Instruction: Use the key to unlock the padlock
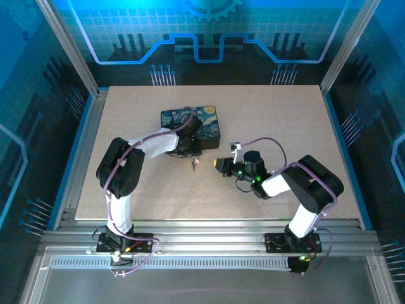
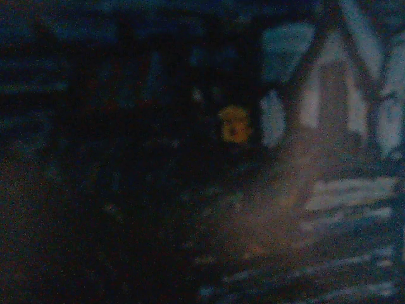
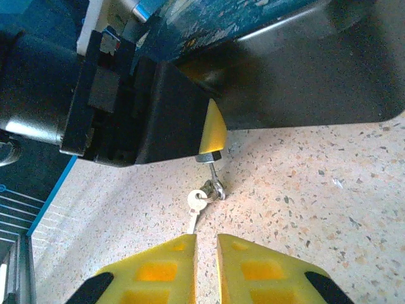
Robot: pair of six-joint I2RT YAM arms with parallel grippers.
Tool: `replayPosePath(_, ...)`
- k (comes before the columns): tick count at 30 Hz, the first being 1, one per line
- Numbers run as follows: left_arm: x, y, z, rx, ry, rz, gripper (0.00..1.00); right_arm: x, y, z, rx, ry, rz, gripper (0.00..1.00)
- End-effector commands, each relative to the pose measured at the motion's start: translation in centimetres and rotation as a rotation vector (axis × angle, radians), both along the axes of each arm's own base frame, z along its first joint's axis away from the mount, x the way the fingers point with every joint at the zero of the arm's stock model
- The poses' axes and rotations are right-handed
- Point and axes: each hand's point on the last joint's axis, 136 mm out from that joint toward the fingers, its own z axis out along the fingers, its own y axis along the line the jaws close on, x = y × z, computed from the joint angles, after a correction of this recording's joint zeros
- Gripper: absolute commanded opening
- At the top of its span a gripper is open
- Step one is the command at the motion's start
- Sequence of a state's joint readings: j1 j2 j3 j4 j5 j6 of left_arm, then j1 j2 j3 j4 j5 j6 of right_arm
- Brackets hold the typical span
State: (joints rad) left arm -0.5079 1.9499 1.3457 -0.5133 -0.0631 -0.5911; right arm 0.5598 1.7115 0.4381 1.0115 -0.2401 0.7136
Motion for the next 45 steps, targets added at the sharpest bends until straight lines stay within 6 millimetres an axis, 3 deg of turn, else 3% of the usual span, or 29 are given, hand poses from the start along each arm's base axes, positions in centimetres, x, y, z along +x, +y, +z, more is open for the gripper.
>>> replayPosePath(1, 0.0, -0.4, 0.1, 0.001, 0.019, -0.029, 0.28, -0.3, -0.2, -0.2, -0.014, -0.012, 0.002, 0.18)
replayPosePath(12, -0.4, -1.5, 1.5, -0.146, 0.082, -0.014, 0.15, -0.9, 0.1, 0.1, -0.029, -0.016, 0.034, 0.18)
replayPosePath(21, -0.6, -1.9, 2.6, -0.271, 0.125, 0.029, 0.14, -1.1, 0.8, -0.2, -0.034, -0.019, 0.065, 0.19)
replayPosePath(27, -0.6, -1.5, 2.7, -0.293, 0.139, 0.048, 0.14, -1.4, 2.2, -0.7, -0.011, -0.027, 0.131, 0.27)
replayPosePath(31, -0.6, -1.3, 2.4, -0.275, 0.136, 0.045, 0.13, -1.3, 3.4, -2.0, -0.037, -0.011, 0.172, 0.33)
replayPosePath(37, -0.6, -1.2, 2.5, -0.303, 0.148, 0.066, 0.13, -0.4, 5.0, -2.8, -0.041, -0.013, 0.206, 0.38)
replayPosePath(45, -0.1, -1.1, 3.5, -0.363, 0.155, 0.090, 0.12, 1.2, 6.1, -4.1, -0.052, 0.009, 0.198, 0.38)
